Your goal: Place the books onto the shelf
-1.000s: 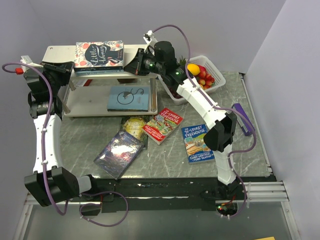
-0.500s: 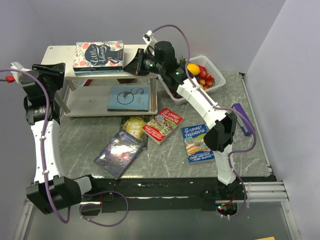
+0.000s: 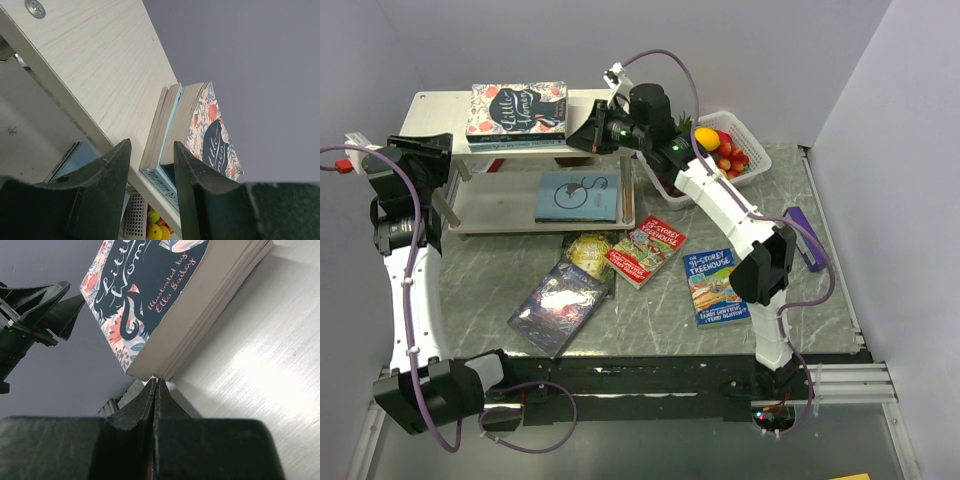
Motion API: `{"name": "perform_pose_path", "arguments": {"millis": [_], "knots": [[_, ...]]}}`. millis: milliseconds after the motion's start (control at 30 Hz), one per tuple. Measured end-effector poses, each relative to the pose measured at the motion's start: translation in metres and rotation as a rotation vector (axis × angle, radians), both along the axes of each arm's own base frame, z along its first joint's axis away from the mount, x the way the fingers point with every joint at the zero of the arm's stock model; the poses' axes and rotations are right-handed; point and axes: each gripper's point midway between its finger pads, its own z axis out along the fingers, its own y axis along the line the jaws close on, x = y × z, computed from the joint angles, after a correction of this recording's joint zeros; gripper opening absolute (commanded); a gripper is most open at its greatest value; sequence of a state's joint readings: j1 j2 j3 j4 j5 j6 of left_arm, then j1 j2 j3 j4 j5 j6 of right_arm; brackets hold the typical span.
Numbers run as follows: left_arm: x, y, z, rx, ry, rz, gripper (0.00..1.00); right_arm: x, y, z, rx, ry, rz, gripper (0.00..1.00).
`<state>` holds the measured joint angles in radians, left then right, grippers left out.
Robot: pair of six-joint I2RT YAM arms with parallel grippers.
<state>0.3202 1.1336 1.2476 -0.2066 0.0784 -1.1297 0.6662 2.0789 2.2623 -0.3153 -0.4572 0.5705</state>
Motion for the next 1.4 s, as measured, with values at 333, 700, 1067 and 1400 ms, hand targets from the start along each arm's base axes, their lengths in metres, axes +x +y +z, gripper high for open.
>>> {"name": "perform_pose_path", "arguments": {"millis": [333,700,1067,1400], "knots": [[-0.007,0.003,-0.007,-0.001,0.008,0.027,0.45,-0.008,-0.026,-0.006,-0.032,0.065,-0.102,0.0],[-0.015,0.004,-0.019,-0.018,0.021,0.051,0.43,0.002,-0.04,-0.003,-0.019,0.018,-0.201,0.0],[-0.014,-0.001,-0.019,-0.019,0.02,0.039,0.42,0.0,-0.059,0.094,0.033,-0.191,-0.263,0.0],[-0.012,0.001,-0.014,-0.013,0.021,0.046,0.43,0.031,-0.042,0.036,-0.086,-0.143,-0.268,0.0]]}}
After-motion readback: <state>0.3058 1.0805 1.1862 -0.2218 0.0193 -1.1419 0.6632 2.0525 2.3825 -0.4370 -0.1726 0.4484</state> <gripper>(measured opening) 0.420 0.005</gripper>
